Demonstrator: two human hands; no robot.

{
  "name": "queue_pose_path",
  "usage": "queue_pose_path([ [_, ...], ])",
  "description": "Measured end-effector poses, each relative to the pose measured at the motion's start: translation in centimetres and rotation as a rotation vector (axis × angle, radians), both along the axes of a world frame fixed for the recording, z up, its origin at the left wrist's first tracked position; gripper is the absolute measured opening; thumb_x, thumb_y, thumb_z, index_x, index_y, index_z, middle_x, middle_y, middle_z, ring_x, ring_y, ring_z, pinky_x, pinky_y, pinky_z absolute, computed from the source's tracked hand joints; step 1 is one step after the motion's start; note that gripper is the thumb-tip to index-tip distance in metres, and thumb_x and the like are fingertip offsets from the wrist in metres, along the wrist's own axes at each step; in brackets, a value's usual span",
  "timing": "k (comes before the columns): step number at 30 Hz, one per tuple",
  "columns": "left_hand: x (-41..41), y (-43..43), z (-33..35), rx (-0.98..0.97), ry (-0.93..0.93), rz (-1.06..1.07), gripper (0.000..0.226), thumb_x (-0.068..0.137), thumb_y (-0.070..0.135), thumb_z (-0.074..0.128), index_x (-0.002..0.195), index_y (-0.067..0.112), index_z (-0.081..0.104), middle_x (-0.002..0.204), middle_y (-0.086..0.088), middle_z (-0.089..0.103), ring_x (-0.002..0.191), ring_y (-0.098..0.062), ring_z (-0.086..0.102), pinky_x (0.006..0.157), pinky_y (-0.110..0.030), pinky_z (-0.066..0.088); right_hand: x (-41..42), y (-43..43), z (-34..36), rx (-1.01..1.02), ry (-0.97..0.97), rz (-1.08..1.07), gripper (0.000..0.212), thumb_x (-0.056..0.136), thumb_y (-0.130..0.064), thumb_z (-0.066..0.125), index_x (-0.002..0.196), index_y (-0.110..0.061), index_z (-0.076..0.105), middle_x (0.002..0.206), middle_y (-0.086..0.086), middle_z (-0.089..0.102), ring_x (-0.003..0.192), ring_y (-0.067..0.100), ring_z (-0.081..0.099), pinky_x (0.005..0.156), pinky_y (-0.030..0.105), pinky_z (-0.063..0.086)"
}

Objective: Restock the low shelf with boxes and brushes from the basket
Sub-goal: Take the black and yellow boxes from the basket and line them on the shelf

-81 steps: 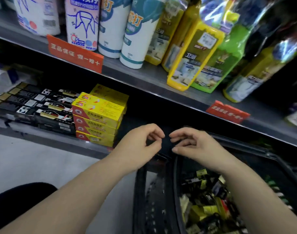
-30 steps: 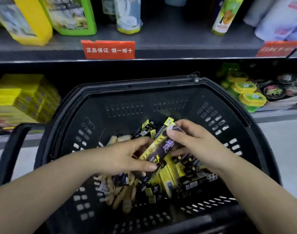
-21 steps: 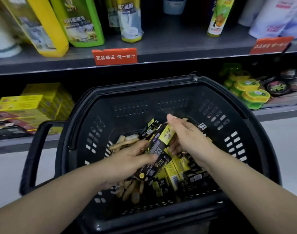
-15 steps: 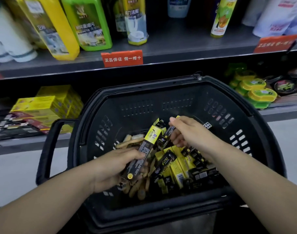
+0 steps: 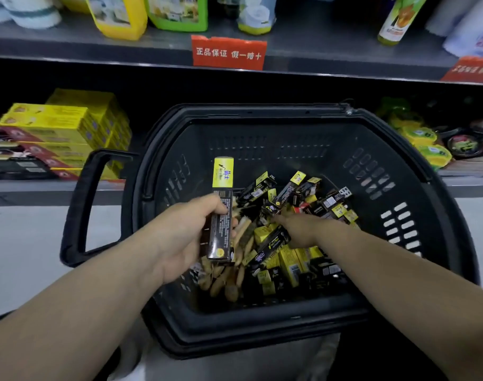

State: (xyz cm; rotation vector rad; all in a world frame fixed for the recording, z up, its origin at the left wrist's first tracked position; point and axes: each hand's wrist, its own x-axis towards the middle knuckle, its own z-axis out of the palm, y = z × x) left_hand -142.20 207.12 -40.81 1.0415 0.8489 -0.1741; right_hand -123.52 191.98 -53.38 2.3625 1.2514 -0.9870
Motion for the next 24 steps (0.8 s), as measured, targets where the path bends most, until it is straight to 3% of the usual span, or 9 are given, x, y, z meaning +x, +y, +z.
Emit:
queue_pose_path([
  [4, 0.1, 0.9, -0.4, 0.050, 0.038, 0.039, 0.029, 0.088, 0.012, 0.047, 0.115, 0.005, 0.057, 0.088, -0.010, 0.064, 0.082, -0.023, 0.057, 0.070, -0.036, 0.049, -0.2, 0.2, -0.9, 0.009, 0.028, -0.011, 0.069, 0.082, -0.022, 0.070, 0.141, -0.023, 0.034, 0.135, 0.007, 0.049, 0.117, 0.026, 0.051, 0.087, 0.028, 0.043],
  [8, 0.7, 1.5, -0.7, 0.033, 0.055, 0.070, 0.031, 0.088, 0.015, 0.050, 0.115, 0.004, 0.058, 0.082, -0.009, 0.063, 0.082, -0.024, 0.056, 0.076, -0.037, 0.048, -0.2, -0.4, 3.4, 0.328, 0.178, -0.250, 0.038, 0.078, -0.020, 0.075, 0.110, -0.018, 0.055, 0.113, 0.005, 0.059, 0.104, 0.026, 0.057, 0.081, 0.029, 0.044],
  [11, 1.5, 1.6, -1.2, 0.035, 0.053, 0.061, 0.030, 0.089, 0.023, 0.058, 0.114, 0.006, 0.059, 0.083, -0.010, 0.065, 0.081, -0.025, 0.058, 0.087, -0.040, 0.046, -1.2, -1.8, 8.9, 0.685, 0.458, -0.568, 0.027, 0.074, -0.014, 0.077, 0.094, -0.014, 0.058, 0.098, 0.006, 0.067, 0.089, 0.022, 0.064, 0.084, 0.034, 0.050],
  [13, 2.0, 1.6, -1.3, 0.057, 0.039, 0.013, 0.030, 0.088, 0.027, 0.061, 0.112, 0.008, 0.061, 0.087, -0.009, 0.068, 0.088, -0.025, 0.061, 0.100, -0.043, 0.042, -2.4, -2.4, 11.8, 0.867, 0.662, -0.767, 0.036, 0.072, -0.018, 0.076, 0.104, -0.015, 0.061, 0.097, 0.001, 0.068, 0.089, 0.014, 0.065, 0.086, 0.027, 0.051],
  [16, 2.3, 1.4, -1.1, 0.043, 0.022, -0.107, 0.030, 0.089, 0.031, 0.059, 0.113, 0.011, 0.062, 0.102, -0.012, 0.072, 0.105, -0.029, 0.062, 0.103, -0.047, 0.041, -4.2, -2.1, 13.0, 1.103, 1.056, -1.151, 0.043, 0.080, -0.024, 0.062, 0.120, -0.009, 0.057, 0.107, 0.007, 0.068, 0.096, 0.021, 0.065, 0.086, 0.034, 0.055],
  [18, 2.5, 1.1, -0.8, -0.002, -0.010, -0.131, 0.033, 0.091, 0.029, 0.056, 0.118, 0.010, 0.060, 0.114, -0.018, 0.067, 0.108, -0.032, 0.062, 0.097, -0.046, 0.046, -4.9, -1.0, 12.8, 1.109, 1.128, -1.416, 0.037, 0.092, -0.029, 0.052, 0.120, -0.007, 0.058, 0.106, 0.011, 0.070, 0.093, 0.024, 0.067, 0.076, 0.037, 0.057],
  [20, 2.8, 0.8, -0.7, -0.047, -0.032, -0.124, 0.037, 0.092, 0.026, 0.054, 0.124, 0.007, 0.055, 0.119, -0.023, 0.063, 0.107, -0.033, 0.062, 0.091, -0.045, 0.048, -5.3, 0.2, 12.8, 1.079, 1.118, -1.610, 0.034, 0.095, -0.036, 0.050, 0.109, -0.007, 0.061, 0.082, 0.010, 0.071, 0.071, 0.022, 0.068, 0.063, 0.034, 0.057],
  [22, 2.9, 0.3, -0.7, -0.075, -0.031, -0.140, 0.039, 0.093, 0.025, 0.052, 0.127, 0.004, 0.052, 0.119, -0.025, 0.062, 0.108, -0.035, 0.060, 0.091, -0.045, 0.047, -5.8, 0.9, 12.8, 1.052, 1.074, -1.628, 0.030, 0.088, -0.041, 0.060, 0.092, -0.011, 0.064, 0.064, 0.006, 0.065, 0.053, 0.017, 0.063, 0.052, 0.027, 0.053],
  [24, 2.9, 0.1, -0.7, -0.085, -0.027, -0.170, 0.040, 0.093, 0.026, 0.053, 0.126, 0.005, 0.052, 0.118, -0.022, 0.064, 0.111, -0.036, 0.060, 0.092, -0.046, 0.048, -6.3, 1.4, 12.6, 1.021, 1.036, -1.579, 0.019, 0.084, -0.030, 0.066, 0.081, -0.012, 0.064, 0.057, 0.004, 0.065, 0.046, 0.015, 0.062, 0.046, 0.023, 0.050],
])
